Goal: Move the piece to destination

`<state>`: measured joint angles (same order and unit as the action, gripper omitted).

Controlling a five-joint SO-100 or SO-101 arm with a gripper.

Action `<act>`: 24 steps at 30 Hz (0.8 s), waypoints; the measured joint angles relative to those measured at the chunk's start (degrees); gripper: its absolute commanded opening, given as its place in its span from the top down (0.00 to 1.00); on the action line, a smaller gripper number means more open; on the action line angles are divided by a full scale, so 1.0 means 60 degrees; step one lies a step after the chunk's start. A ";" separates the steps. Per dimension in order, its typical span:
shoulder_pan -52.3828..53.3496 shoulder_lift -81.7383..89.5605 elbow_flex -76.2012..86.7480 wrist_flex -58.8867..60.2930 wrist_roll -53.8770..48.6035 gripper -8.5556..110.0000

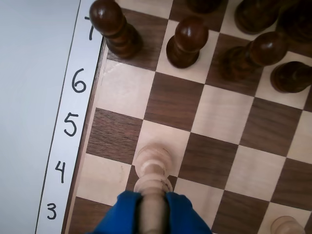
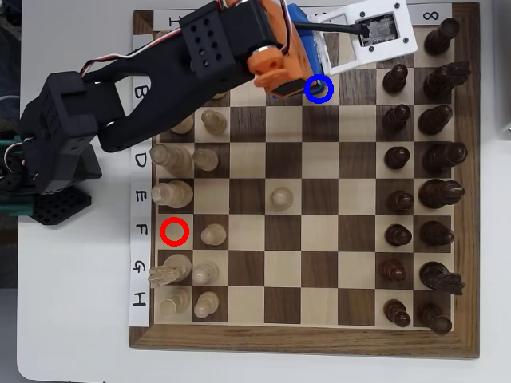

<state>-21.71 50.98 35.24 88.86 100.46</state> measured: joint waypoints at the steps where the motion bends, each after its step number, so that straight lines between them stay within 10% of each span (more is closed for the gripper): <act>1: -0.0015 -0.0059 0.0000 0.0000 0.0000 0.93; 24: 0.0073 -0.0205 0.0000 -0.0410 0.0000 0.93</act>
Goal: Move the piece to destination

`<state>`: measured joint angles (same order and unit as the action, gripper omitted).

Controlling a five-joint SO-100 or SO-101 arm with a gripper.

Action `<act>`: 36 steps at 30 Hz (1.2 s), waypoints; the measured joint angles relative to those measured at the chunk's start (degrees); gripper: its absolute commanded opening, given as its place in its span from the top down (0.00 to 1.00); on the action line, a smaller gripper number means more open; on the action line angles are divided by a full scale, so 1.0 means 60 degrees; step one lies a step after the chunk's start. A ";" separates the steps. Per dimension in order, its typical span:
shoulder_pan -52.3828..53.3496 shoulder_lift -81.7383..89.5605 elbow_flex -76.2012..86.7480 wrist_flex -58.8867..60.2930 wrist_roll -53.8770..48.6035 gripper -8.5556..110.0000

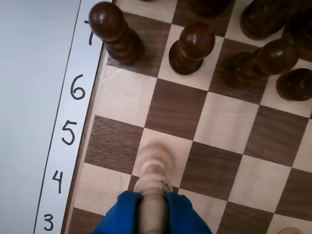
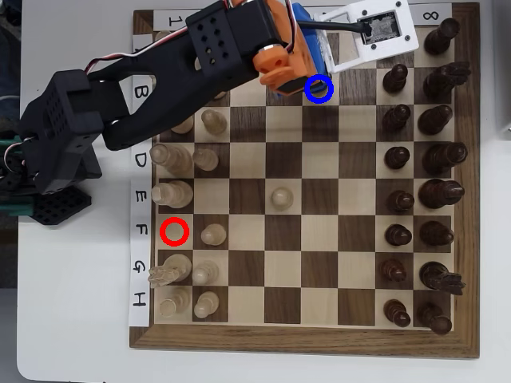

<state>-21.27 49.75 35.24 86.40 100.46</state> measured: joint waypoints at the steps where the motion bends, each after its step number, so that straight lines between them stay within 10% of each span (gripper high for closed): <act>1: 0.0029 0.0000 0.0000 -0.0029 0.0000 0.93; 36: 0.0308 0.0000 0.0000 -0.0015 0.0000 0.93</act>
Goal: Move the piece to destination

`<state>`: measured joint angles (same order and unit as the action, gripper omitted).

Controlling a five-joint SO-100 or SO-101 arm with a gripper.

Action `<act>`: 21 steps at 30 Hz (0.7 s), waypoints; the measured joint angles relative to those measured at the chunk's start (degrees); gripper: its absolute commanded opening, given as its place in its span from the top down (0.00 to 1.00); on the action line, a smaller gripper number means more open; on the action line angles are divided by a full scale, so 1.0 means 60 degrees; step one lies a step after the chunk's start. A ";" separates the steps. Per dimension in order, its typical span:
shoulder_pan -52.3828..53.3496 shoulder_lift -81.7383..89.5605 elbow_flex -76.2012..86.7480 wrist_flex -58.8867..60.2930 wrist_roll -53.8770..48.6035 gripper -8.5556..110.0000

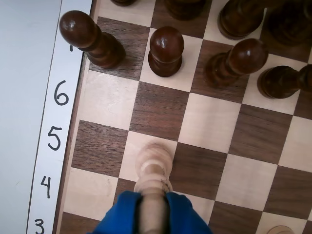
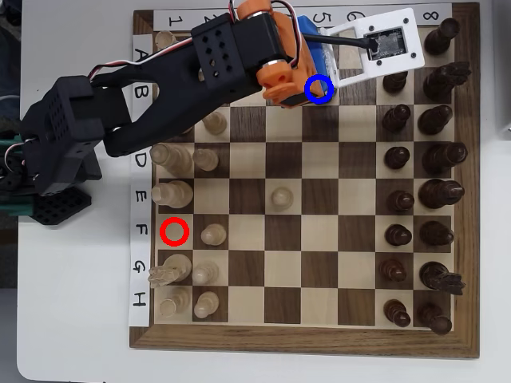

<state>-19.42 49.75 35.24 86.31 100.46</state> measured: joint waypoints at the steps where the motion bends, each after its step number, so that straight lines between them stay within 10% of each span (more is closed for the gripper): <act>1: 0.0000 0.0000 0.0000 0.0000 0.0000 0.93; 21: -0.0146 0.0000 0.0000 0.0000 0.0000 0.93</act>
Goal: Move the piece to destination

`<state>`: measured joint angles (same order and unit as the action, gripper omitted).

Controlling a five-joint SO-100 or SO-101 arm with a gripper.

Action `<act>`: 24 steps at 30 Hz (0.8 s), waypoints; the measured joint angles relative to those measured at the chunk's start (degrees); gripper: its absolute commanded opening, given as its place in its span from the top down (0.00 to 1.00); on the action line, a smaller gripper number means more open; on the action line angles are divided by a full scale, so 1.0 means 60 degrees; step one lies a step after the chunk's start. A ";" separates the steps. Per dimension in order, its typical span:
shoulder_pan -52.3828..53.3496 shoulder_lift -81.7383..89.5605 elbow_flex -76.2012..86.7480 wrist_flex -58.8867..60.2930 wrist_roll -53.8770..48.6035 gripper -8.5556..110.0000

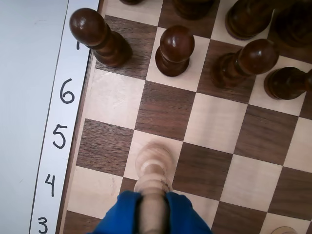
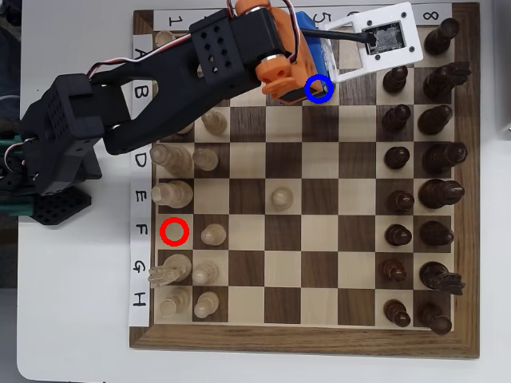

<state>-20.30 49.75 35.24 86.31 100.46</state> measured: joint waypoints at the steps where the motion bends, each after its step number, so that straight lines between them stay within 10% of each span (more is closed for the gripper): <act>1: 0.0000 0.0000 0.0000 0.0000 0.0000 0.92; 24: -0.0176 0.0000 0.0000 0.0059 0.0000 0.71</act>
<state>-21.36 49.75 35.24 86.66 100.46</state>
